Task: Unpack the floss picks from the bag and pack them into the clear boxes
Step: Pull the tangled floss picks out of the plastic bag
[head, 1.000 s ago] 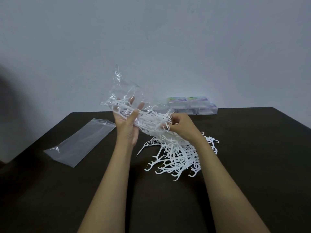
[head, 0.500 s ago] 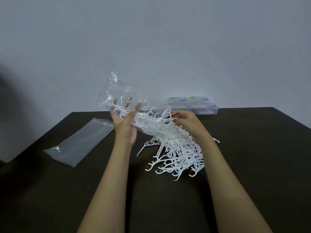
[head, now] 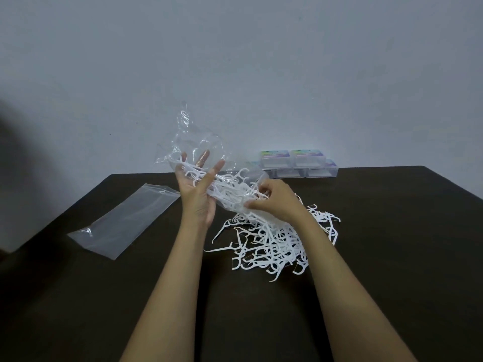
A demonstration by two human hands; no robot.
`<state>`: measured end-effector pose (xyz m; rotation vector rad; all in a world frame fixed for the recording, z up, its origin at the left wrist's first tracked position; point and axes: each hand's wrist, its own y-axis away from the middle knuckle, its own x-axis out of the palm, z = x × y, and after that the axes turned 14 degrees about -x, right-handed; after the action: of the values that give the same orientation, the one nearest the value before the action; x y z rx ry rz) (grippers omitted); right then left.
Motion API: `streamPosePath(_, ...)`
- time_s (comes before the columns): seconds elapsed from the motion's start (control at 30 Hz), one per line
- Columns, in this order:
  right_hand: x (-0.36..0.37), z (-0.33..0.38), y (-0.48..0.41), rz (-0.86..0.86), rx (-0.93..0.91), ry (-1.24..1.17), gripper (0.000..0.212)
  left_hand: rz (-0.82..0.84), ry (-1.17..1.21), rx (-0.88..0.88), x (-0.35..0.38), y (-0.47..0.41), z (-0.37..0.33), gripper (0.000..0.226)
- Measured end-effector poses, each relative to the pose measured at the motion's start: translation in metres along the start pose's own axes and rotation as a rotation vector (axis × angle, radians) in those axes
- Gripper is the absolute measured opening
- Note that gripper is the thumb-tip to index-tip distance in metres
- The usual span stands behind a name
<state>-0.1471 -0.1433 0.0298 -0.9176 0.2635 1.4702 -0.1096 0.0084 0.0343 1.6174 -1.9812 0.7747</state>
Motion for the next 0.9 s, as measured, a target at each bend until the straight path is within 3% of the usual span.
streamPosePath(0.23, -0.002, 0.002, 0.001, -0.073, -0.025, 0.152, 0.028, -0.003, 0.007, 0.014, -0.002, -0.001, -0.002, 0.065)
streamPosePath(0.3, -0.005, 0.003, 0.000, -0.087, -0.002, 0.239, 0.012, 0.010, 0.028, 0.017, -0.003, -0.002, -0.002, 0.063)
streamPosePath(0.4, -0.005, 0.001, 0.000, -0.114, 0.007, 0.369, 0.014, 0.019, 0.049, 0.026, -0.002, -0.002, -0.003, 0.064)
streamPosePath(0.63, -0.002, 0.006, 0.001, -0.148, -0.069, 0.112, 0.007, 0.012, 0.033, 0.012, -0.002, -0.003, -0.002, 0.067)
streamPosePath(0.73, 0.002, 0.007, 0.000, -0.126, -0.084, 0.065, 0.024, 0.018, 0.024, 0.011, -0.001, -0.001, -0.001, 0.065)
streamPosePath(0.83, 0.007, 0.007, -0.002, -0.012, -0.078, 0.230, 0.040, 0.048, 0.012, 0.014, 0.000, -0.001, 0.000, 0.061)
streamPosePath(0.9, 0.008, 0.007, -0.002, 0.034, -0.065, 0.314, 0.040, 0.053, 0.018, 0.008, 0.000, -0.001, 0.000, 0.060)
